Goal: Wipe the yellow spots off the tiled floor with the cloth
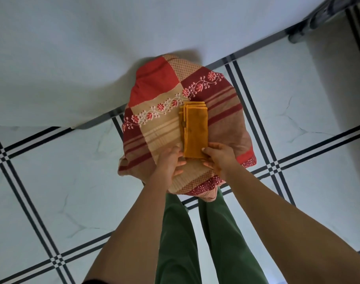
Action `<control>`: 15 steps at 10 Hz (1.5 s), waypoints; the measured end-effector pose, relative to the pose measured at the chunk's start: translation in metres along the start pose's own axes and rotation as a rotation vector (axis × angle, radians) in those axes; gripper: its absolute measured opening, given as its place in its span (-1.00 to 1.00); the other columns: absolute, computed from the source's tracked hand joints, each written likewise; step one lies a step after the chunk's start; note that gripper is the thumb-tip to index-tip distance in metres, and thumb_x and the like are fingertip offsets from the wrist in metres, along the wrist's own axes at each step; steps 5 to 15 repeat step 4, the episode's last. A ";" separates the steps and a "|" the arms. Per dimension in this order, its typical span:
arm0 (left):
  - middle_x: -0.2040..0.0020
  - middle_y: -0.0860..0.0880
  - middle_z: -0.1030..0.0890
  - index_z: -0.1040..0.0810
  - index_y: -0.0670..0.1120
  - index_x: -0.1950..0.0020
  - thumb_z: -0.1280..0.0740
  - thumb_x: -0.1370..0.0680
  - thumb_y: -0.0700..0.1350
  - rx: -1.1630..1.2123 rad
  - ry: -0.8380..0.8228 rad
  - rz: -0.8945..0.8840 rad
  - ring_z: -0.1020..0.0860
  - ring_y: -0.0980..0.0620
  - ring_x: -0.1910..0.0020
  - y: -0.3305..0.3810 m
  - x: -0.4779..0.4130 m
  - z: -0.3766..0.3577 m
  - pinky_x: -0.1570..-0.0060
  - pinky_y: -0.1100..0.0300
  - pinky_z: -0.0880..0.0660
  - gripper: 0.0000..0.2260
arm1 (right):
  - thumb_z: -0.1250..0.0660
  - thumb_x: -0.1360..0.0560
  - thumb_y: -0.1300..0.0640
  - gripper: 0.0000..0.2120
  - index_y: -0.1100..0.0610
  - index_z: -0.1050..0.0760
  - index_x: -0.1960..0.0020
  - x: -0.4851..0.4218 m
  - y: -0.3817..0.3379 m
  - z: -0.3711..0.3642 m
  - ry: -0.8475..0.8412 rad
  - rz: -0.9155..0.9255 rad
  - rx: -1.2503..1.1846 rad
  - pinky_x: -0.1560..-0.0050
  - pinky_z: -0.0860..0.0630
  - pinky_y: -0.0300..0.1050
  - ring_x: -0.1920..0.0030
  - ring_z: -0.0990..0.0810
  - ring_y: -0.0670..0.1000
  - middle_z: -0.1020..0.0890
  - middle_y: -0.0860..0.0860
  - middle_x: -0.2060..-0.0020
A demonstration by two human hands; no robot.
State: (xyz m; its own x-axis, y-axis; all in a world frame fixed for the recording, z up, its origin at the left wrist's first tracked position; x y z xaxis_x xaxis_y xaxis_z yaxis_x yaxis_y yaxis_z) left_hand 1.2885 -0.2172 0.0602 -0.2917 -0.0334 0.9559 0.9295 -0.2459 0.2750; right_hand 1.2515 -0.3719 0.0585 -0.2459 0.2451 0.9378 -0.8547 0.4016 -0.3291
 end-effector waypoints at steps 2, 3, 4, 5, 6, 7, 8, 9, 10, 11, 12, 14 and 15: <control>-0.10 0.04 -0.58 -0.46 -0.03 -0.23 -0.13 -0.60 0.07 0.024 -0.016 0.054 -0.57 0.03 0.03 -0.022 0.008 -0.004 0.07 0.06 -0.51 -0.70 | -0.34 -0.48 0.27 -0.91 0.23 -0.54 0.02 0.006 0.010 0.009 0.054 0.018 -0.037 -0.14 -0.53 0.03 -0.06 -0.56 0.14 -0.58 0.09 0.11; -0.10 0.03 -0.59 -0.50 -0.02 -0.17 -0.17 -0.58 0.09 0.029 -0.018 0.090 -0.57 0.03 0.04 -0.024 0.023 -0.001 0.09 0.06 -0.50 -0.72 | -0.31 -0.49 0.27 -0.93 0.21 -0.56 0.06 0.024 0.003 0.011 0.052 0.026 0.008 -0.18 -0.51 0.05 -0.07 -0.55 0.13 -0.57 0.09 0.11; -0.10 0.02 -0.58 -0.52 -0.03 -0.13 -0.20 -0.57 0.06 0.052 0.010 0.043 -0.55 0.01 -0.04 -0.015 0.042 0.004 -0.01 0.02 -0.48 -0.75 | -0.26 -0.51 0.29 -0.81 0.23 -0.53 -0.11 0.047 -0.007 0.013 0.028 0.063 0.085 -0.19 -0.49 0.03 -0.11 -0.51 0.10 -0.54 0.06 -0.02; -0.10 0.02 -0.58 -0.52 -0.03 -0.13 -0.20 -0.57 0.06 0.052 0.010 0.043 -0.55 0.01 -0.04 -0.015 0.042 0.004 -0.01 0.02 -0.48 -0.75 | -0.26 -0.51 0.29 -0.81 0.23 -0.53 -0.11 0.047 -0.007 0.013 0.028 0.063 0.085 -0.19 -0.49 0.03 -0.11 -0.51 0.10 -0.54 0.06 -0.02; -0.10 0.02 -0.58 -0.52 -0.03 -0.13 -0.20 -0.57 0.06 0.052 0.010 0.043 -0.55 0.01 -0.04 -0.015 0.042 0.004 -0.01 0.02 -0.48 -0.75 | -0.26 -0.51 0.29 -0.81 0.23 -0.53 -0.11 0.047 -0.007 0.013 0.028 0.063 0.085 -0.19 -0.49 0.03 -0.11 -0.51 0.10 -0.54 0.06 -0.02; -0.10 0.02 -0.58 -0.52 -0.03 -0.13 -0.20 -0.57 0.06 0.052 0.010 0.043 -0.55 0.01 -0.04 -0.015 0.042 0.004 -0.01 0.02 -0.48 -0.75 | -0.26 -0.51 0.29 -0.81 0.23 -0.53 -0.11 0.047 -0.007 0.013 0.028 0.063 0.085 -0.19 -0.49 0.03 -0.11 -0.51 0.10 -0.54 0.06 -0.02; -0.10 0.02 -0.58 -0.52 -0.03 -0.13 -0.20 -0.57 0.06 0.052 0.010 0.043 -0.55 0.01 -0.04 -0.015 0.042 0.004 -0.01 0.02 -0.48 -0.75 | -0.26 -0.51 0.29 -0.81 0.23 -0.53 -0.11 0.047 -0.007 0.013 0.028 0.063 0.085 -0.19 -0.49 0.03 -0.11 -0.51 0.10 -0.54 0.06 -0.02; -0.10 0.02 -0.58 -0.52 -0.03 -0.13 -0.20 -0.57 0.06 0.052 0.010 0.043 -0.55 0.01 -0.04 -0.015 0.042 0.004 -0.01 0.02 -0.48 -0.75 | -0.26 -0.51 0.29 -0.81 0.23 -0.53 -0.11 0.047 -0.007 0.013 0.028 0.063 0.085 -0.19 -0.49 0.03 -0.11 -0.51 0.10 -0.54 0.06 -0.02; -0.10 0.02 -0.58 -0.52 -0.03 -0.13 -0.20 -0.57 0.06 0.052 0.010 0.043 -0.55 0.01 -0.04 -0.015 0.042 0.004 -0.01 0.02 -0.48 -0.75 | -0.26 -0.51 0.29 -0.81 0.23 -0.53 -0.11 0.047 -0.007 0.013 0.028 0.063 0.085 -0.19 -0.49 0.03 -0.11 -0.51 0.10 -0.54 0.06 -0.02; -0.10 0.02 -0.58 -0.52 -0.03 -0.13 -0.20 -0.57 0.06 0.052 0.010 0.043 -0.55 0.01 -0.04 -0.015 0.042 0.004 -0.01 0.02 -0.48 -0.75 | -0.26 -0.51 0.29 -0.81 0.23 -0.53 -0.11 0.047 -0.007 0.013 0.028 0.063 0.085 -0.19 -0.49 0.03 -0.11 -0.51 0.10 -0.54 0.06 -0.02; -0.10 0.02 -0.58 -0.52 -0.03 -0.13 -0.20 -0.57 0.06 0.052 0.010 0.043 -0.55 0.01 -0.04 -0.015 0.042 0.004 -0.01 0.02 -0.48 -0.75 | -0.26 -0.51 0.29 -0.81 0.23 -0.53 -0.11 0.047 -0.007 0.013 0.028 0.063 0.085 -0.19 -0.49 0.03 -0.11 -0.51 0.10 -0.54 0.06 -0.02; -0.10 0.02 -0.58 -0.52 -0.03 -0.13 -0.20 -0.57 0.06 0.052 0.010 0.043 -0.55 0.01 -0.04 -0.015 0.042 0.004 -0.01 0.02 -0.48 -0.75 | -0.26 -0.51 0.29 -0.81 0.23 -0.53 -0.11 0.047 -0.007 0.013 0.028 0.063 0.085 -0.19 -0.49 0.03 -0.11 -0.51 0.10 -0.54 0.06 -0.02; -0.10 0.02 -0.58 -0.52 -0.03 -0.13 -0.20 -0.57 0.06 0.052 0.010 0.043 -0.55 0.01 -0.04 -0.015 0.042 0.004 -0.01 0.02 -0.48 -0.75 | -0.26 -0.51 0.29 -0.81 0.23 -0.53 -0.11 0.047 -0.007 0.013 0.028 0.063 0.085 -0.19 -0.49 0.03 -0.11 -0.51 0.10 -0.54 0.06 -0.02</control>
Point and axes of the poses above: each hand's wrist, its own x-axis away from the middle knuckle, its own z-axis out of the back of the hand, y = z × x, the point moved 8 cm from there along -x, towards the middle knuckle
